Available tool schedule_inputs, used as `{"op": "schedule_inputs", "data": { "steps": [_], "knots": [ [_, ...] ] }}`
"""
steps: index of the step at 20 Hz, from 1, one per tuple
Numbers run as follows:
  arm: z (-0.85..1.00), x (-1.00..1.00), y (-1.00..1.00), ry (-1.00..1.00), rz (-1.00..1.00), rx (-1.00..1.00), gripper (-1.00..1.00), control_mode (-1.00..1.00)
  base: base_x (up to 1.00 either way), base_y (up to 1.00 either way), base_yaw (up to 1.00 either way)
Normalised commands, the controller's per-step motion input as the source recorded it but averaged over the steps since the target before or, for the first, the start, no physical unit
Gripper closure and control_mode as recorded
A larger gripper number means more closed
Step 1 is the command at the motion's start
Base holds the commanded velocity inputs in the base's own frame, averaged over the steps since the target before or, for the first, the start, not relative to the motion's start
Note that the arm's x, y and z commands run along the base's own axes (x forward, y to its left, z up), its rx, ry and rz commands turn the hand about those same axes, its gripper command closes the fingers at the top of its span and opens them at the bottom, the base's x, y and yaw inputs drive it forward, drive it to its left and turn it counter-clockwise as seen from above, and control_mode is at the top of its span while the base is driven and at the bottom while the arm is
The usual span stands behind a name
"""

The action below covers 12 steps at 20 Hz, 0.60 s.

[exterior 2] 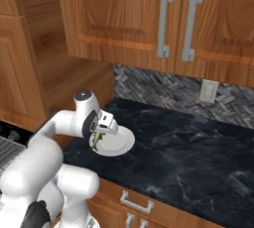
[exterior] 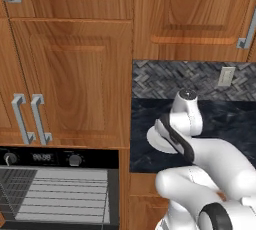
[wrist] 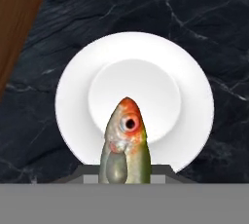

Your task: Take the fish from the oven and place it on the plate on the counter.

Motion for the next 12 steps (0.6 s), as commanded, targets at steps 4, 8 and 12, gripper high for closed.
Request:
{"op": "schedule_inputs", "data": {
  "steps": [4, 8, 12],
  "knots": [
    [-0.36, 0.33, -0.06, 0.0, 0.01, 0.0, 1.0, -1.0, 0.0, 0.0, 0.0],
    [-0.16, 0.21, -0.06, 0.0, 0.0, 0.0, 1.0, -1.0, 0.0, 0.0, 0.0],
    [-0.07, 0.19, -0.12, 0.0, 0.0, 0.0, 1.0, -1.0, 0.0, 0.0, 0.0]
  ]
}}
